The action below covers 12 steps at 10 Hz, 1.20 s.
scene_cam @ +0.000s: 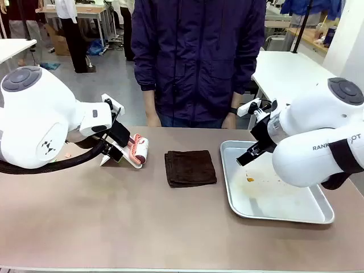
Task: Clean the surface of the table.
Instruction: Hold the Lint Roller with your left hand and the towel with your right hand.
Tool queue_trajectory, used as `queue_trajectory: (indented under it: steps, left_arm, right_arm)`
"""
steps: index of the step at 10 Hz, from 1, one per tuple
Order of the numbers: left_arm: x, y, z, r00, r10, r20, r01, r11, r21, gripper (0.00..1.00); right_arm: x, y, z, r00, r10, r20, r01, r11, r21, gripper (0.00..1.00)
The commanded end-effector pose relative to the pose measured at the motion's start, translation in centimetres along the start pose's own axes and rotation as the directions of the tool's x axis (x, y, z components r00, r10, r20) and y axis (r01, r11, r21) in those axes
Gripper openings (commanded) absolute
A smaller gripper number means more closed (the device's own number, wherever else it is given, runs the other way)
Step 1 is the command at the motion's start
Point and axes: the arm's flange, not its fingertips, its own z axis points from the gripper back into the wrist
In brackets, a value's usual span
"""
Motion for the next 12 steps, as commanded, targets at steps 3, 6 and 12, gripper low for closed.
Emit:
queue_trajectory:
  steps: [3,6,12]
  left_arm:
    - [0.0,0.0,0.01,1.0,0.0,0.0,0.0,1.0,0.0,1.0]
    - [0.0,0.0,0.01,1.0,0.0,0.0,0.0,1.0,0.0,1.0]
    - [0.0,0.0,0.01,1.0,0.0,0.0,0.0,1.0,0.0,1.0]
  right_arm:
    - [0.0,0.0,0.0,1.0,0.0,0.0,0.0,1.0,0.0,1.0]
    - [0.0,0.0,0.0,1.0,0.0,0.0,0.0,1.0,0.0,1.0]
    - [0.0,0.0,0.0,1.0,0.0,0.0,0.0,1.0,0.0,1.0]
